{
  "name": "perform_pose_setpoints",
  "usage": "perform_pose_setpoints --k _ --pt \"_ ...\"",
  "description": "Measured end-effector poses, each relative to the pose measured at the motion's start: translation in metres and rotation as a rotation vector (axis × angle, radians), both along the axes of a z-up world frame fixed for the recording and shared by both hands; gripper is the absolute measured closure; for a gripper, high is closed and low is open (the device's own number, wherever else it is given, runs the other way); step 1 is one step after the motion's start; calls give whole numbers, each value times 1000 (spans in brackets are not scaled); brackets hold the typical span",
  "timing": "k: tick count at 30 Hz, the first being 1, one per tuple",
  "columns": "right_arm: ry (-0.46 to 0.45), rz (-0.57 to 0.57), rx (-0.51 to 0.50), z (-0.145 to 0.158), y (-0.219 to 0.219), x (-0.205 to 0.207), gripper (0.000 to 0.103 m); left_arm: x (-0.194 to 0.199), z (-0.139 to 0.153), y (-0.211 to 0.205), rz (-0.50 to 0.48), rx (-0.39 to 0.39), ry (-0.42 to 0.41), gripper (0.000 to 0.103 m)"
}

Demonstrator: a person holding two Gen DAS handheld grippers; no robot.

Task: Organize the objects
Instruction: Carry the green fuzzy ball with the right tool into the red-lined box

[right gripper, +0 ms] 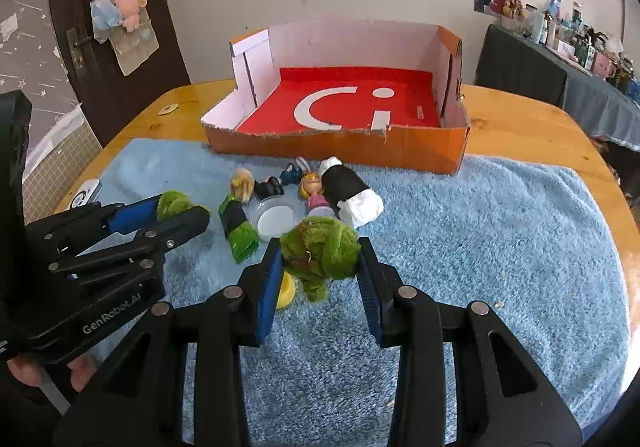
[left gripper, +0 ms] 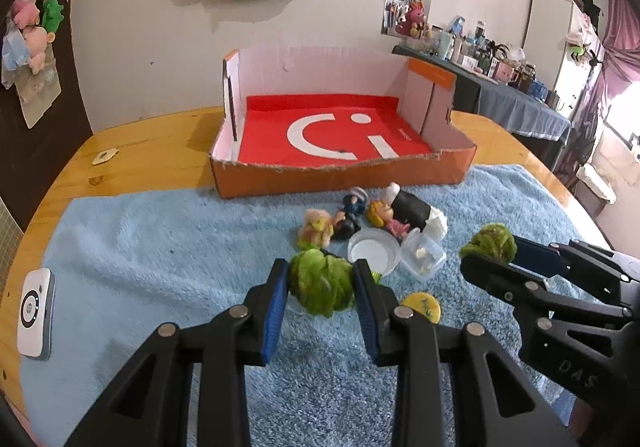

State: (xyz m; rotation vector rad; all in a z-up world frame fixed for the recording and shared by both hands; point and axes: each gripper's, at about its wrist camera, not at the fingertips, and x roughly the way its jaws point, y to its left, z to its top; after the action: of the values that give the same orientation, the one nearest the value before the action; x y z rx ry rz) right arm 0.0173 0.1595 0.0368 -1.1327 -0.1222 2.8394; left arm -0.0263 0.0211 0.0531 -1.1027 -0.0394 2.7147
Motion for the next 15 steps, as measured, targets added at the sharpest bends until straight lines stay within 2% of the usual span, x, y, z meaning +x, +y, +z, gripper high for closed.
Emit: perform_pose_setpoints --k 15 --pt "52 -3 0 32 3 -21 69 -22 32 4 -14 4 63 69"
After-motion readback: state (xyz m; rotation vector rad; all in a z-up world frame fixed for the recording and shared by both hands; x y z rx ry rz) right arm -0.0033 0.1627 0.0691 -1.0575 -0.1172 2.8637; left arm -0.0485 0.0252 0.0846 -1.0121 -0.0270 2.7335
